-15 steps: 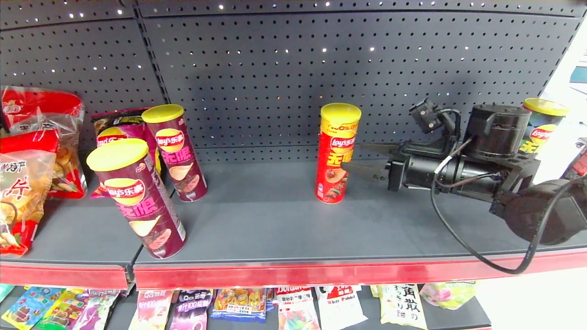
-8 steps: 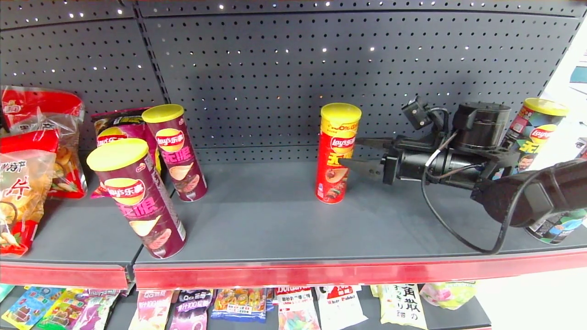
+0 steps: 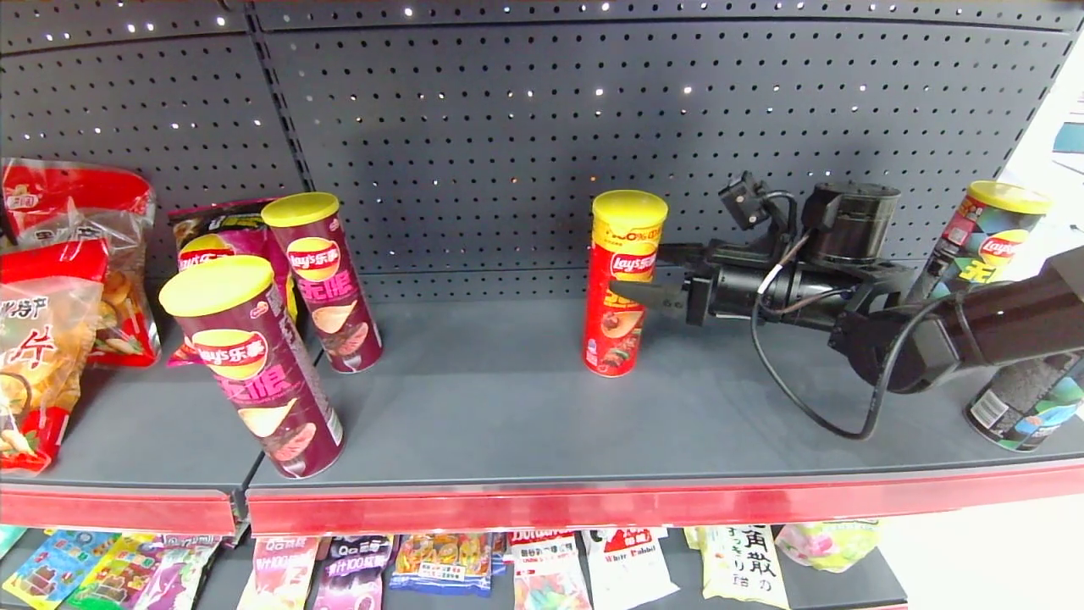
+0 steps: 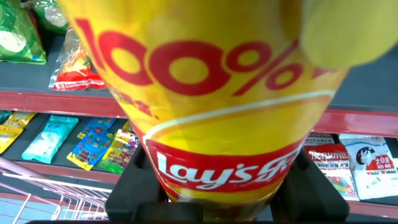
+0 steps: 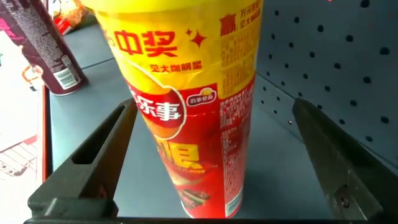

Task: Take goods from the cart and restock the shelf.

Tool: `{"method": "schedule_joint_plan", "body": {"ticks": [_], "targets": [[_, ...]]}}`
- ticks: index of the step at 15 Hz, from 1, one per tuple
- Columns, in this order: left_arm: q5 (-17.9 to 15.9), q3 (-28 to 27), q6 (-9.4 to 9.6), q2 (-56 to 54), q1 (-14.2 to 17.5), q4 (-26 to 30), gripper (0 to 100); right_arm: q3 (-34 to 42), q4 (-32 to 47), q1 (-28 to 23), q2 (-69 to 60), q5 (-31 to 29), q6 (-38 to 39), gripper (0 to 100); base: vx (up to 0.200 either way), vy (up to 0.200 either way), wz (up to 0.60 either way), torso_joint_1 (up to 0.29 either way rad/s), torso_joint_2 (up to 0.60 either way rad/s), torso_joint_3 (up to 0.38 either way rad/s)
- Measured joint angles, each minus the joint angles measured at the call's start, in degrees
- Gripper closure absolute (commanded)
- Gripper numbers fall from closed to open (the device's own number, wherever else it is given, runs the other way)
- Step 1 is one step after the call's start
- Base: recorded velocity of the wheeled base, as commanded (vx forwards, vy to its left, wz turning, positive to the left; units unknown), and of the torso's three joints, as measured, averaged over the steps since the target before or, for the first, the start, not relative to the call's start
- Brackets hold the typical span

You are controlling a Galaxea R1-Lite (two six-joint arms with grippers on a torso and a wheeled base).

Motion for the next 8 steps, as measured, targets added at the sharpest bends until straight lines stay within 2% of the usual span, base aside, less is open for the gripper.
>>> {"method": "schedule_joint_plan", "body": {"ticks": [3,4,8], "targets": [[0.0,0.1,0.0,0.0,0.0,0.0,100,-1.0,0.0,0.3,0.5,0.0,0.1,0,0.0,0.0,0.0,0.0,0.0,0.0],[0.0,0.1,0.0,0.0,0.0,0.0,100,-1.2,0.0,0.6,0.6,0.1,0.1,100,0.0,0.0,0.0,0.0,0.0,0.0],[0.1,0.1,0.0,-0.1,0.1,0.0,100,-1.5,0.1,1.7,1.2,0.0,0.1,100,0.0,0.0,0.0,0.0,0.0,0.0]]}}
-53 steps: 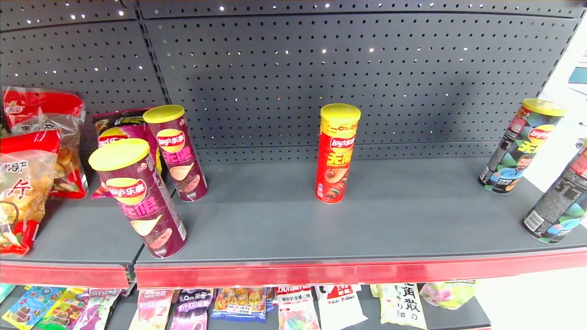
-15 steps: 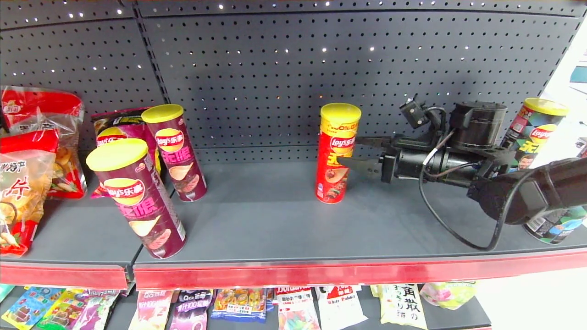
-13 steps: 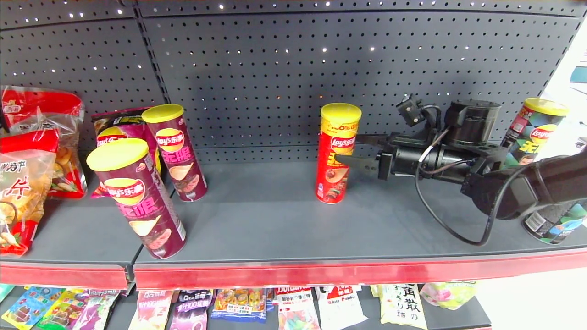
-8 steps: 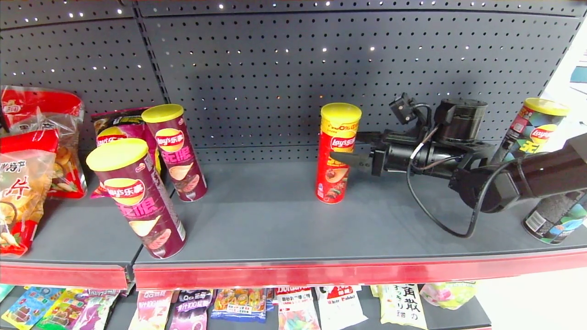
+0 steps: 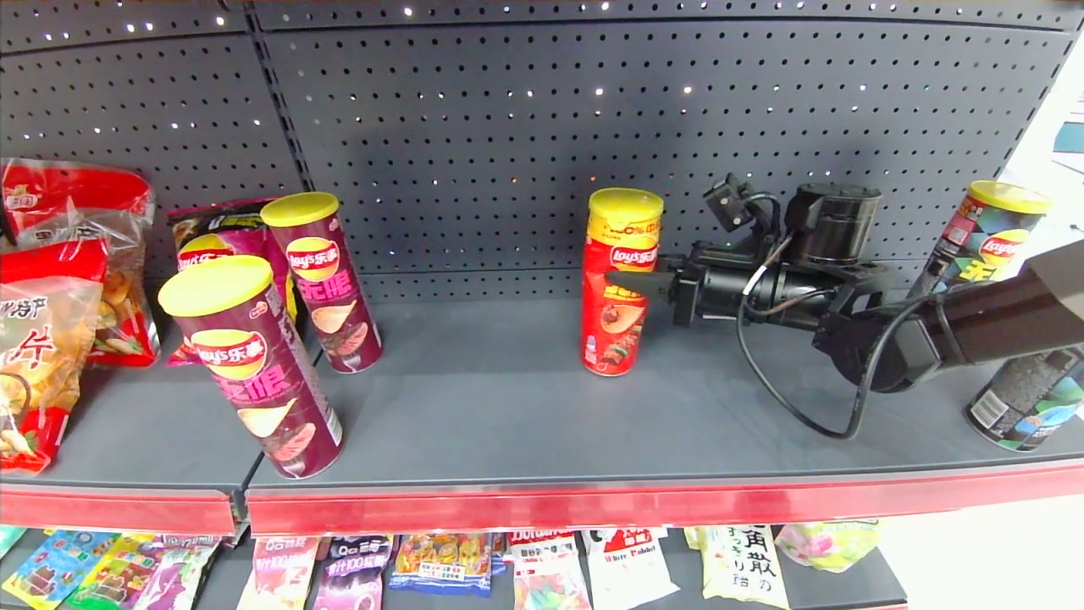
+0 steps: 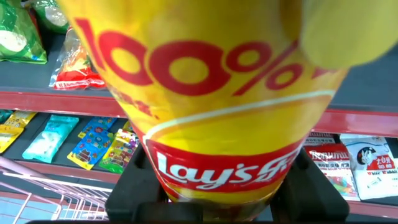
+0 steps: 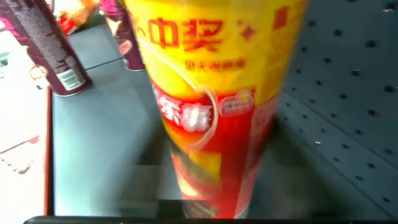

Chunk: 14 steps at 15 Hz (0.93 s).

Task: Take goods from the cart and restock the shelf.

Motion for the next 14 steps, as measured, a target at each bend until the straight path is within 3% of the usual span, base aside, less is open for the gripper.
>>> {"method": "schedule_joint_plan", "body": {"ticks": [6,14], "targets": [[0.1,0.2,0.0,-0.7,0.0,0.1,100,1.0,0.0,0.6,-1.2,-1.3,-0.1,100,0.0,0.0,0.0,0.0,0.0,0.0],[0.0,0.7,0.16,-0.8,0.0,0.1,100,14.5,-0.2,2.6,-13.7,-13.3,0.1,100,0.0,0.0,0.0,0.0,0.0,0.0]]}}
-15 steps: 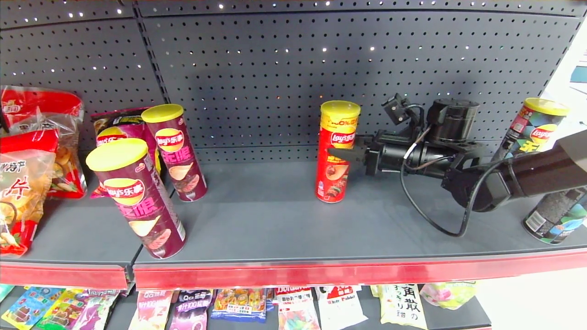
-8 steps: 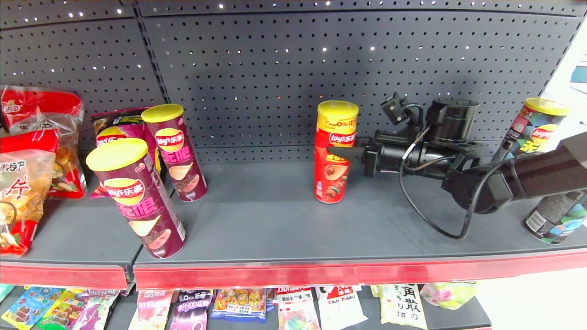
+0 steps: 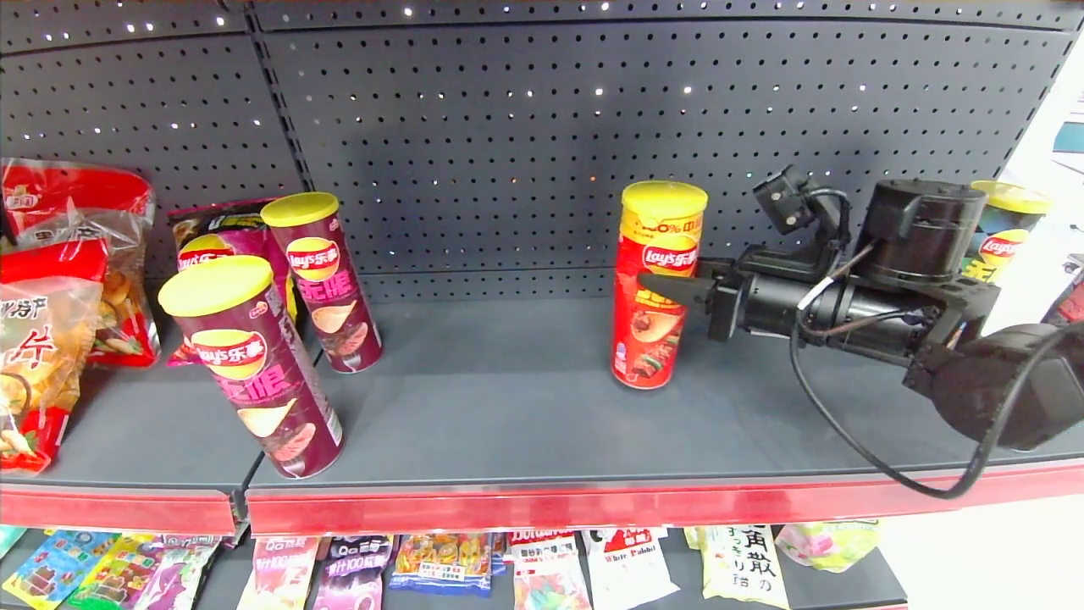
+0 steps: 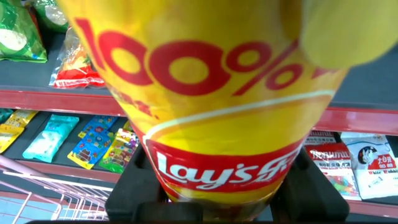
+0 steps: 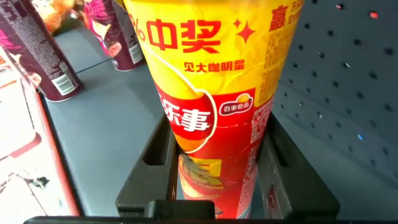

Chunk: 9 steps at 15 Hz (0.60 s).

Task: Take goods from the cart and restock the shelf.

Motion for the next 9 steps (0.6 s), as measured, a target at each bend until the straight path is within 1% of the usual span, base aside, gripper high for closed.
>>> {"method": "schedule_joint_plan", "body": {"ticks": [3,4,6,7,8,9], "targets": [[0.0,0.0,0.68,0.0,0.0,0.0,100,6.1,-0.2,2.9,-5.4,-6.6,0.3,100,0.0,0.0,0.0,0.0,0.0,0.0],[0.0,-0.1,0.68,-0.2,0.0,0.0,100,7.9,-0.9,3.6,-6.8,-7.5,0.3,100,0.0,0.0,0.0,0.0,0.0,0.0],[0.0,-0.1,0.68,-0.5,0.0,0.0,100,11.7,-5.5,4.4,-8.6,-8.5,0.2,100,0.0,0.0,0.0,0.0,0.0,0.0],[0.0,-0.1,0.72,-0.7,0.0,0.0,100,13.9,-7.9,4.9,-9.2,-10.1,0.2,100,0.0,0.0,0.0,0.0,0.0,0.0],[0.1,-0.1,0.72,-0.8,0.0,0.0,100,15.9,-9.1,5.6,-9.8,-12.1,0.2,100,0.0,0.0,0.0,0.0,0.0,0.0],[0.1,-0.1,0.72,-0.9,0.0,0.0,100,17.2,-9.5,6.1,-10.4,-12.8,0.2,100,0.0,0.0,0.0,0.0,0.0,0.0]]}}
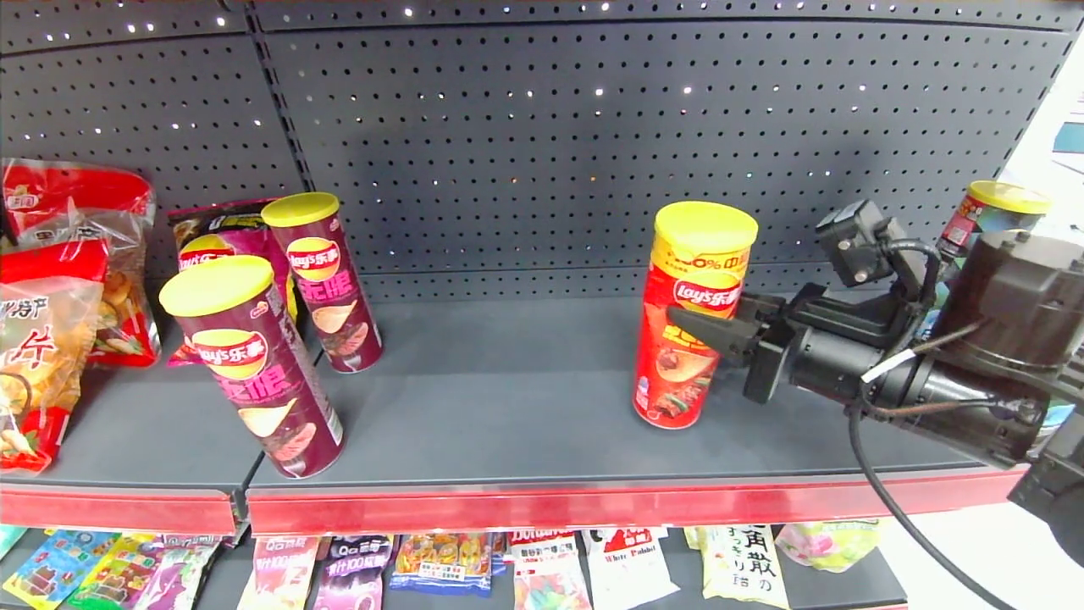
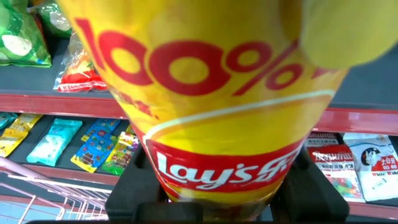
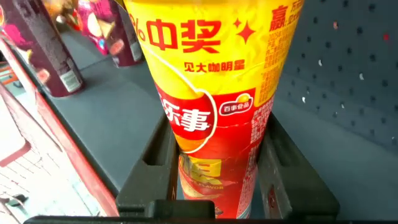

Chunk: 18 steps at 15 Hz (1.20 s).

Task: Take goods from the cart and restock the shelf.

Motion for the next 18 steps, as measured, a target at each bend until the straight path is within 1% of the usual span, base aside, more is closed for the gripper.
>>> {"method": "schedule_joint_plan", "body": {"ticks": [4,6,9,11,13,16,18], "targets": [[0.2,0.0,0.09,-0.2,0.0,0.1,100,2.5,-0.4,0.6,-1.7,-1.8,-0.3,100,0.0,0.0,0.0,0.0,0.0,0.0],[0.2,0.0,0.09,-0.3,0.0,0.2,100,2.6,-0.4,1.8,-1.8,-5.1,-0.1,100,0.0,0.0,0.0,0.0,0.0,0.0],[0.2,0.5,0.11,-0.4,0.0,0.2,100,3.0,-0.4,5.6,-1.7,-10.1,0.1,100,0.0,0.0,0.0,0.0,0.0,0.0],[0.2,0.9,0.71,-0.4,0.0,0.2,100,3.2,-0.4,7.1,-1.5,-12.8,0.1,100,0.0,0.0,0.0,0.0,0.0,0.0],[0.1,1.4,0.77,-0.5,0.0,0.2,100,4.2,-1.1,8.6,-1.4,-15.2,0.1,100,0.0,0.0,0.0,0.0,0.0,0.0],[0.0,1.7,0.79,-0.5,0.0,0.1,100,7.2,-7.7,10.4,-0.5,-16.3,0.1,100,0.0,0.0,0.0,0.0,0.0,0.0],[0.0,2.1,0.79,-0.5,0.0,0.1,100,9.0,-15.2,11.1,1.7,-18.3,-0.2,100,0.0,0.0,0.0,0.0,0.0,0.0]]}}
